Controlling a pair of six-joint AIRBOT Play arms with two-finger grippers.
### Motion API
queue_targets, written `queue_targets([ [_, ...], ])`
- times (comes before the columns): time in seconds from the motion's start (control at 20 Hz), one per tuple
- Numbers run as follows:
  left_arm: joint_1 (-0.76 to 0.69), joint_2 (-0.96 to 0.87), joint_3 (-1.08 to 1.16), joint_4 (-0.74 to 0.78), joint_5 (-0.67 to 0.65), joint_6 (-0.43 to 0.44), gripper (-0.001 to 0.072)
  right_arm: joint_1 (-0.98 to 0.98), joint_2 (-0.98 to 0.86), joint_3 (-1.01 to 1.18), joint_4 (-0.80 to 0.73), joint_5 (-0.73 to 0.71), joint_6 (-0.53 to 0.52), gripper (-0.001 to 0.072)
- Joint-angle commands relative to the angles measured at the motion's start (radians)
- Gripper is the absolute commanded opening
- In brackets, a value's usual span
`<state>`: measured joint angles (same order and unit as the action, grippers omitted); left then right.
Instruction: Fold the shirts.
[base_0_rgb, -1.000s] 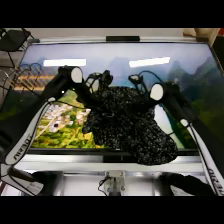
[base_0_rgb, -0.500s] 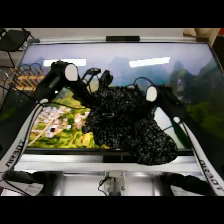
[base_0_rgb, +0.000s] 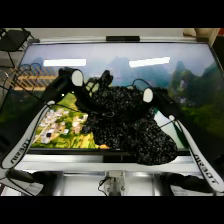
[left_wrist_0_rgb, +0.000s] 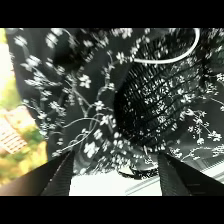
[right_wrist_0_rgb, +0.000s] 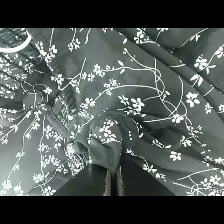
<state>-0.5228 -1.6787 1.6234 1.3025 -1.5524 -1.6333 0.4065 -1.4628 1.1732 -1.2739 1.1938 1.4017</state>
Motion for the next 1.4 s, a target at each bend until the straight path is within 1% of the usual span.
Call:
queue_targets([
  [0.0, -0.004, -0.049, -0.041, -0.02, 0.023, -0.03, 0.0612, 0.0, -0.002, 0.0, 0.0, 0.007, 0.004, 0.0043],
  [0.05, -0.004, -0.066, -0.04, -0.021, 0.023, -0.029, 0.0377, 0.0, -0.002, 0.0, 0.0, 0.008, 0.004, 0.0043],
  [0.1, -0.004, -0.074, -0.04, -0.021, 0.024, -0.011, 0.0055, 0.0, -0.002, 0.0, 0.001, 0.011, 0.004, 0.0044],
  [0.2, 0.004, -0.067, -0.023, -0.015, 0.03, 0.025, 0.0046, 0.0, 0.009, 0.0, 0.001, 0.02, 0.003, 0.0043],
  [0.3, 0.029, -0.045, 0.065, 0.01, 0.029, 0.055, 0.0044, -0.007, 0.052, 0.027, -0.022, 0.009, 0.003, 0.0044],
  [0.45, 0.085, -0.013, 0.352, 0.072, 0.031, 0.085, 0.0045, -0.068, 0.132, 0.195, -0.097, -0.079, 0.003, 0.0045],
  [0.55, 0.117, 0.019, 0.586, 0.07, 0.047, 0.095, 0.0044, -0.13, 0.193, 0.344, -0.074, -0.171, 0.006, 0.0044],
  [0.6, 0.119, 0.068, 0.62, 0.071, 0.083, 0.097, 0.0045, -0.156, 0.225, 0.409, -0.051, -0.193, 0.007, 0.0044],
  [0.7, 0.117, 0.22, 0.526, 0.071, 0.156, 0.107, 0.0045, -0.201, 0.299, 0.488, -0.004, -0.164, 0.008, 0.0044],
  [0.75, 0.117, 0.308, 0.426, 0.071, 0.163, 0.101, 0.0045, -0.215, 0.34, 0.495, 0.028, -0.104, 0.008, 0.0044],
  [0.8, 0.117, 0.383, 0.322, 0.071, 0.151, 0.085, 0.0044, -0.224, 0.37, 0.495, 0.05, -0.013, 0.008, 0.0044],
  [0.9, 0.107, 0.51, 0.097, 0.071, 0.127, 0.025, 0.0045, -0.226, 0.398, 0.491, 0.062, 0.262, -0.002, 0.0044],
  [0.95, 0.089, 0.562, -0.026, 0.071, 0.137, 0.023, 0.0044, -0.226, 0.405, 0.463, 0.075, 0.375, -0.017, 0.0044],
  [1.0, 0.06, 0.605, -0.153, 0.071, 0.157, 0.013, 0.0045, -0.226, 0.414, 0.415, 0.076, 0.435, -0.032, 0.0044],
  [1.05, 0.025, 0.632, -0.266, 0.067, 0.19, -0.012, 0.0045, -0.226, 0.425, 0.343, 0.077, 0.465, -0.049, 0.0043],
  [1.15, -0.063, 0.654, -0.469, 0.066, 0.314, -0.069, 0.0045, -0.226, 0.431, 0.172, 0.09, 0.461, -0.072, 0.0043],
  [1.25, -0.145, 0.637, -0.613, 0.027, 0.502, -0.128, 0.0046, -0.225, 0.431, -0.029, 0.121, 0.321, -0.071, 0.005],
  [1.35, -0.196, 0.6, -0.697, -0.05, 0.676, -0.127, 0.0046, -0.225, 0.431, -0.211, 0.135, 0.151, -0.067, 0.0052],
])
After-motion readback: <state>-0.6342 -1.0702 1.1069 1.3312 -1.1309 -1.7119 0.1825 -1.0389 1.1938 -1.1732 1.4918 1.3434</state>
